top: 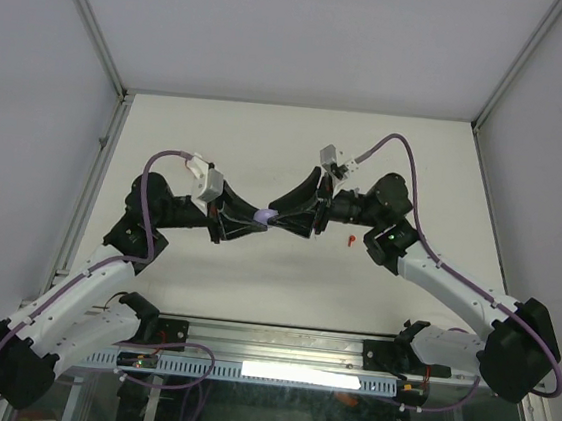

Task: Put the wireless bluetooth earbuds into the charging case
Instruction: Open the charging case.

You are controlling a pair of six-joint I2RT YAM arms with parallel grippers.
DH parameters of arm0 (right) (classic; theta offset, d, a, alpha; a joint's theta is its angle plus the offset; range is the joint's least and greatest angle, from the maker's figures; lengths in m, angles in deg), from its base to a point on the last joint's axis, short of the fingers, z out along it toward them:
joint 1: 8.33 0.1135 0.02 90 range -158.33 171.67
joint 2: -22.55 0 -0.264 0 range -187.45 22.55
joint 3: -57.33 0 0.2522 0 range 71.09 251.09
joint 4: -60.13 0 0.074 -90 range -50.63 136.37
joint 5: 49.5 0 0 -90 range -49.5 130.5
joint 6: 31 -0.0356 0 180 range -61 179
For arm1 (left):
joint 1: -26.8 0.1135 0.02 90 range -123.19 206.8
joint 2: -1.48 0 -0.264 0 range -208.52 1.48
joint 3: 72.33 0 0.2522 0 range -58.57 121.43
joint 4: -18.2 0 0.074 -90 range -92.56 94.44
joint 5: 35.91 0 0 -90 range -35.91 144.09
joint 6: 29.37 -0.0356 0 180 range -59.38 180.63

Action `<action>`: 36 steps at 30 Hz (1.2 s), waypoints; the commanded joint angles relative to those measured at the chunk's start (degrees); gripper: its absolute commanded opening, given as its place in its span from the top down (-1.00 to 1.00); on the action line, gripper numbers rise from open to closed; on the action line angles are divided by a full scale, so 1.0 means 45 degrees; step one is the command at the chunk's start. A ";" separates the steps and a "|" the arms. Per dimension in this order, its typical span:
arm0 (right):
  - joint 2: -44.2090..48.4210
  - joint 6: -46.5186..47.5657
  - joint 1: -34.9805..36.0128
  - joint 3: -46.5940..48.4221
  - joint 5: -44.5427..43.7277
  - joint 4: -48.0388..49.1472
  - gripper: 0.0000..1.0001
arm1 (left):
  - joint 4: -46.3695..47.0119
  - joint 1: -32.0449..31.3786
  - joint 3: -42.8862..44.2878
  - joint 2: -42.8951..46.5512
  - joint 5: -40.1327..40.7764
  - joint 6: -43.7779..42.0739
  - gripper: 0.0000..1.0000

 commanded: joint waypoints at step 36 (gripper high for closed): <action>0.0303 0.1340 -0.1433 0.2265 -0.2503 -0.5610 -0.02 | -0.1053 -0.0009 -0.0644 0.0704 0.3329 -0.1165 1.00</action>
